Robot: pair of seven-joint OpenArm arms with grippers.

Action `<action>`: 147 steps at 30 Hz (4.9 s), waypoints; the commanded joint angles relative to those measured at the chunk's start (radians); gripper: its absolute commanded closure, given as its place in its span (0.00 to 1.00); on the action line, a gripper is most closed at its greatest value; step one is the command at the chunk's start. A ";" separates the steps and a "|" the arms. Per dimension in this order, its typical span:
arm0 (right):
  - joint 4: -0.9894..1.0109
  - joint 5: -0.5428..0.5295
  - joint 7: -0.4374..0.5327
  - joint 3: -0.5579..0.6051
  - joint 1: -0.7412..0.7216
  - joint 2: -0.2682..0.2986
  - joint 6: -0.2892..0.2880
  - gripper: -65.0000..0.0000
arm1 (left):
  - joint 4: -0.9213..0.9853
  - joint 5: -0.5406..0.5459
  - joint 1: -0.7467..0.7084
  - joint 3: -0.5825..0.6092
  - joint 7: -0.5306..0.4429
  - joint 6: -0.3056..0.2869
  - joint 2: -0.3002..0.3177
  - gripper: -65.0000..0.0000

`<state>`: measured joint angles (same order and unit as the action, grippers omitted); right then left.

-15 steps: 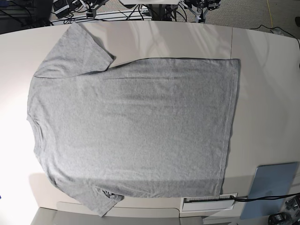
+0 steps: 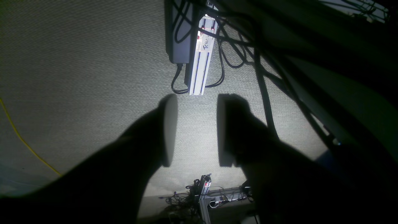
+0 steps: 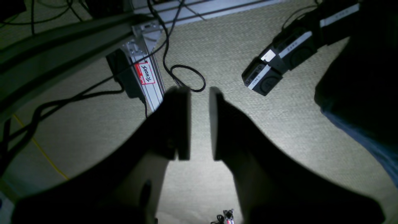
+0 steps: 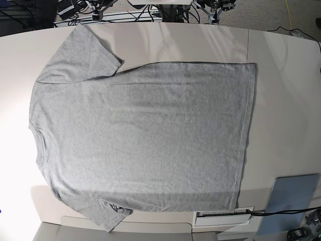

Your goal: Fold the T-shirt properly

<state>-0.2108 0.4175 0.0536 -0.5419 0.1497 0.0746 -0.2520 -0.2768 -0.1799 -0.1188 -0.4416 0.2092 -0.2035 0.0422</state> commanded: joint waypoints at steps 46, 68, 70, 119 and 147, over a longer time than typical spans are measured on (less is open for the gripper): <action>-0.004 -0.002 0.003 0.000 0.005 0.009 -0.002 0.82 | -0.003 0.000 -0.003 0.001 0.000 -0.006 0.003 0.65; -0.339 -0.125 0.047 0.360 0.322 0.068 -0.066 0.82 | -0.396 0.064 -0.268 0.001 0.023 -0.248 0.006 0.65; -0.444 -0.189 0.047 0.407 0.399 0.079 -0.066 0.82 | -0.521 0.103 -0.344 0.001 0.041 -0.270 0.006 0.65; -2.029 -0.346 -0.342 0.024 1.143 0.310 0.080 0.82 | -1.604 -0.076 -0.417 0.389 0.112 -0.301 0.581 0.48; -2.028 -0.346 -0.704 0.025 0.763 0.311 -0.142 0.53 | -1.226 -0.266 -0.241 0.525 0.052 -0.305 0.604 0.49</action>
<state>-2.2253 0.0658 -0.6582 -0.5079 0.9051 0.3759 -0.4053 -1.5581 -0.3054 -0.3283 0.0719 0.0212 -0.4522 0.6292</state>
